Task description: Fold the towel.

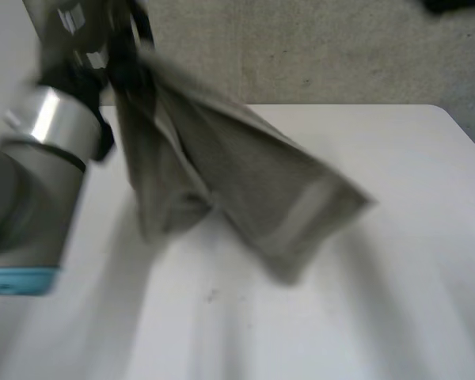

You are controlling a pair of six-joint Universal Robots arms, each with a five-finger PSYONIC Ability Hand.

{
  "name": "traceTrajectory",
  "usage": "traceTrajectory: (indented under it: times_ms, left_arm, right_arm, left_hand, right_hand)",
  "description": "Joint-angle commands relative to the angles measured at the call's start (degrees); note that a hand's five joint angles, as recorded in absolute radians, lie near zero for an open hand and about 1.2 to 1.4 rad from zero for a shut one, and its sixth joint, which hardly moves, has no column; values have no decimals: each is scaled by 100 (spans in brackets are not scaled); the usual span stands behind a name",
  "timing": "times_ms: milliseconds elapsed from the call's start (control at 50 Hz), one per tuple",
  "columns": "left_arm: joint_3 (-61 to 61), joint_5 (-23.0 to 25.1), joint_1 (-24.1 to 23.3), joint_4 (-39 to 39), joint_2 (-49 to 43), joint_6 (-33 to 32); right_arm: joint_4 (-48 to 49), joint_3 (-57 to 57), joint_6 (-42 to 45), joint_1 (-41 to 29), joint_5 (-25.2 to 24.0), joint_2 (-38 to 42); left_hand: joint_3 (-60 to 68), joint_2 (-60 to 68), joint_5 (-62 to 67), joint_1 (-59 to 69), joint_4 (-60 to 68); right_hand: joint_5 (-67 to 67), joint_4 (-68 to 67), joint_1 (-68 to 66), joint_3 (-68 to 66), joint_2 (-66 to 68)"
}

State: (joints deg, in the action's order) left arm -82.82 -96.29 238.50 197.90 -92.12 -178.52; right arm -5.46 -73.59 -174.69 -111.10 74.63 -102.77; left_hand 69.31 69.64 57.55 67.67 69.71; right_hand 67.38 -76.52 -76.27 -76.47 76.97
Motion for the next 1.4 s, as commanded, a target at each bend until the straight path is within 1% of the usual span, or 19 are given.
traceTrajectory:
  times_ms: [20,100,160,200,220,240,260,380,420,560,760,900,1100,1240,1300,1340,1360,1380,1400]
  left_arm:
    - [1283,611,3,-1259,502,-544]
    - [1505,647,48,-2045,185,-588]
    - [1338,638,232,-2686,-184,-597]
    - [849,647,582,-2958,-411,-597]
    - [846,647,584,-2959,-412,-597]
    - [568,647,723,-2907,-473,-597]
    - [339,656,794,-2793,-500,-588]
    - [-129,647,856,-2326,-535,-605]
    - [-217,647,865,-2186,-500,-632]
    - [-104,647,874,-2185,-430,-816]
    - [793,594,522,-2247,-333,-1018]
    - [882,577,188,-2300,-333,-1027]
    - [802,568,171,-2317,-351,-1018]
    - [811,559,171,-2317,-342,-1018]
    - [811,559,179,-2317,-351,-1018]
    - [802,559,179,-2308,-351,-1018]
    - [794,559,179,-2308,-351,-1018]
    - [776,559,188,-2308,-351,-1018]
    - [776,559,188,-2308,-351,-1018]
  right_arm:
    - [-1156,1609,250,0,-238,528]
    - [-1992,1499,680,-43,-352,1187]
    - [-2152,1163,858,-79,-352,1365]
    - [-2065,403,1086,-88,-335,1601]
    - [-2064,399,1086,-88,-335,1602]
    - [-1882,-2,1104,-96,-326,1698]
    - [-1601,-389,1086,-88,-317,1760]
    - [-658,-1280,673,-44,-238,1963]
    - [-255,-1657,-17,-17,-256,2041]
    - [-25,-1887,-1004,0,-361,2375]
    - [10,-1851,-1814,-79,-528,2841]
    - [378,-1466,-3183,-376,-1310,3517]
    - [1336,-667,-4001,-1264,-1153,4501]
    - [1451,-111,-4407,-1810,-1047,5144]
    - [1460,-50,-4442,-2021,-1038,5338]
    - [1469,-146,-4442,-2047,-1012,5390]
    - [1469,-146,-4442,-2047,-1012,5390]
    - [1469,-207,-4442,-2039,-933,5364]
    - [1469,-208,-4442,-2039,-933,5364]
  left_hand:
    - [1069,1036,1245,1233,1029]
    - [1069,1036,1245,1233,1029]
    - [1069,1036,1245,1233,1029]
    - [1069,1036,1245,1233,1029]
    - [1069,1036,1245,1233,1029]
    - [1069,1036,1245,1233,1029]
    - [1069,1036,1245,1233,1029]
    - [1069,1036,1245,1233,1029]
    - [1069,1036,1245,1233,1029]
    - [1069,1036,1245,1233,1029]
    - [1069,1036,1245,1233,1029]
    - [1069,1036,1245,1233,1029]
    - [1069,1036,1245,1233,1029]
    - [1069,1036,1245,1233,1029]
    - [1069,1036,1245,1233,1029]
    - [1069,1036,1245,1233,1029]
    - [1069,1036,1245,1233,1029]
    - [1069,1036,1245,1233,1029]
    - [1069,1036,1245,1233,1029]
  right_hand:
    - [262,-348,-373,-353,303]
    - [262,-348,-373,-353,303]
    - [262,-348,-373,-353,303]
    - [-3781,3694,3669,3689,-3739]
    - [-3803,3716,3691,3712,-3762]
    - [-5002,4916,4890,4911,-4961]
    - [-5381,5294,5269,5289,-5339]
    - [-6377,6290,6265,6286,-6335]
    - [-6528,6441,6416,6437,-6486]
    - [-6562,6475,6450,6470,-6520]
    - [-6427,6341,6315,6336,-6386]
    - [-6210,6123,6098,6118,-6168]
    - [-5738,5651,5626,5647,-5697]
    - [-5384,5298,5273,5293,-5343]
    - [-4358,4272,4246,4267,-4317]
    - [-1951,1865,1839,1860,-1910]
    - [-1936,1849,1824,1845,-1895]
    - [195,-282,-307,-287,237]
    - [217,-304,-329,-308,258]
